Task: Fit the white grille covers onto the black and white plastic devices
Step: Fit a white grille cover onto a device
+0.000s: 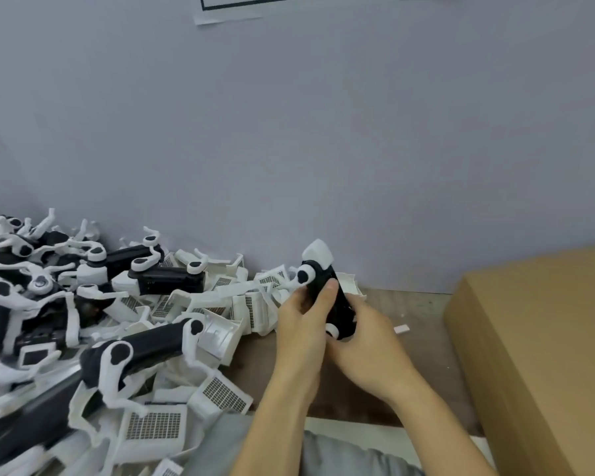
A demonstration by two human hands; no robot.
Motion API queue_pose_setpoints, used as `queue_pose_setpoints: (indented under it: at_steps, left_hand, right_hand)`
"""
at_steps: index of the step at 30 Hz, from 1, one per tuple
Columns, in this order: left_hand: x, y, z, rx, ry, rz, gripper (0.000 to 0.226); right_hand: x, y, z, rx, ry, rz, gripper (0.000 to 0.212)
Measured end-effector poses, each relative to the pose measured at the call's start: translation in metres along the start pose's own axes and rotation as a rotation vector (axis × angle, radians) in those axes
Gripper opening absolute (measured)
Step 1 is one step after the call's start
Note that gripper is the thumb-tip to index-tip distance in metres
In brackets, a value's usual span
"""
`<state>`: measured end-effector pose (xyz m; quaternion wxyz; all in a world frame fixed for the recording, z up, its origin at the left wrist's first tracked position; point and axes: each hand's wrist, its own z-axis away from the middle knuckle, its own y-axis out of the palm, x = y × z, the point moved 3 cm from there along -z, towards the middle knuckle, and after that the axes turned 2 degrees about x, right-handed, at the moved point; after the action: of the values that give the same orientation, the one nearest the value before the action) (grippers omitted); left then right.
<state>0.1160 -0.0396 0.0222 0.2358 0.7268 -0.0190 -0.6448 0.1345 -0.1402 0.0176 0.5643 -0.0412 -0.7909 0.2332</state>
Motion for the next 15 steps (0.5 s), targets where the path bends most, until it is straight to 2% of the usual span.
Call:
queue_pose_setpoints:
  at_steps: [4, 7, 10, 13, 15]
  left_hand:
    - [-0.003, 0.003, 0.0, -0.002, 0.128, -0.236, 0.011]
    - [-0.004, 0.006, 0.001, -0.003, 0.152, -0.243, 0.013]
    - [-0.003, 0.005, 0.001, -0.055, 0.186, -0.313, 0.016]
    - [-0.003, 0.002, 0.0, -0.093, 0.254, -0.413, 0.03]
    - [-0.002, 0.002, 0.001, -0.046, 0.296, -0.506, 0.036]
  right_hand:
    - [0.001, -0.002, 0.001, -0.021, 0.035, 0.008, 0.024]
    - [0.003, -0.006, 0.001, -0.026, -0.001, 0.013, 0.027]
    - [0.0, -0.001, 0.002, 0.066, 0.026, -0.028, 0.038]
    - [-0.004, -0.005, -0.001, 0.033, 0.039, -0.171, 0.056]
    - [-0.004, -0.013, -0.004, -0.019, 0.031, -0.364, 0.06]
